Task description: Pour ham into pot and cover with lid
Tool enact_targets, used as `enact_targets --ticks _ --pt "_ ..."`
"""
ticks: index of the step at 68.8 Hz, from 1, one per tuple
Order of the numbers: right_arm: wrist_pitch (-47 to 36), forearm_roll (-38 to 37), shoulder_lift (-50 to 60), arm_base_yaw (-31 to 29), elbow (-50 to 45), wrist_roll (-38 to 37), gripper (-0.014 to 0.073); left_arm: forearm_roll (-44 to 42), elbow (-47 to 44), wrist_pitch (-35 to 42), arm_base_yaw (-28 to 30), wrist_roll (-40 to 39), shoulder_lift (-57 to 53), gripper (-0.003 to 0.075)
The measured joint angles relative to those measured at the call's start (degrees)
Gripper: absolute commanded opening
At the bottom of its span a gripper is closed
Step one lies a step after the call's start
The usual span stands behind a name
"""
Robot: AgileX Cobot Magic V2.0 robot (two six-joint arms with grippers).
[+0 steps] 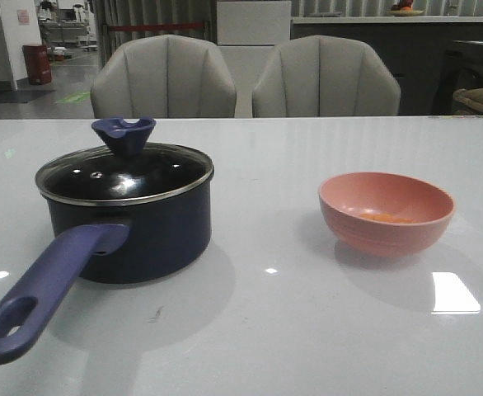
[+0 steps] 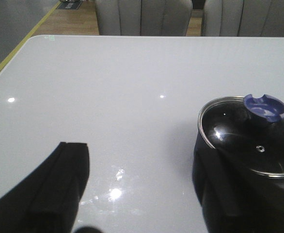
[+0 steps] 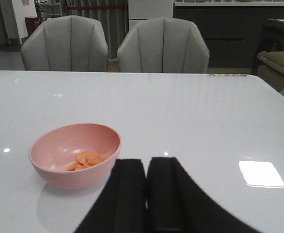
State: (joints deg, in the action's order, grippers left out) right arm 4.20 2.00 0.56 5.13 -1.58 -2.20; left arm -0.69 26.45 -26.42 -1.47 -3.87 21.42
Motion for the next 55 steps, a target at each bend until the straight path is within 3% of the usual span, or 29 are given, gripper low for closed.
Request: enact_targets --ticks 21,29,40,55 --pt "0.0 0.0 0.0 0.0 0.0 0.0 0.0146 1.42 0.95 -3.41 0.0 0.0 3.13 0.0536" --pt "0.0 0.0 0.0 0.0 0.0 0.0 0.0146 2.29 5.04 -6.5 -1.29 0.0 7.95 0.0547" --pt "0.0 0.0 0.0 0.0 0.0 0.0 0.0146 2.5 11.12 -10.28 -2.67 0.0 15.82 0.0638" --pt "0.0 0.0 0.0 0.0 0.0 0.0 0.0146 2.51 20.12 -15.12 -3.0 0.0 28.43 0.0638"
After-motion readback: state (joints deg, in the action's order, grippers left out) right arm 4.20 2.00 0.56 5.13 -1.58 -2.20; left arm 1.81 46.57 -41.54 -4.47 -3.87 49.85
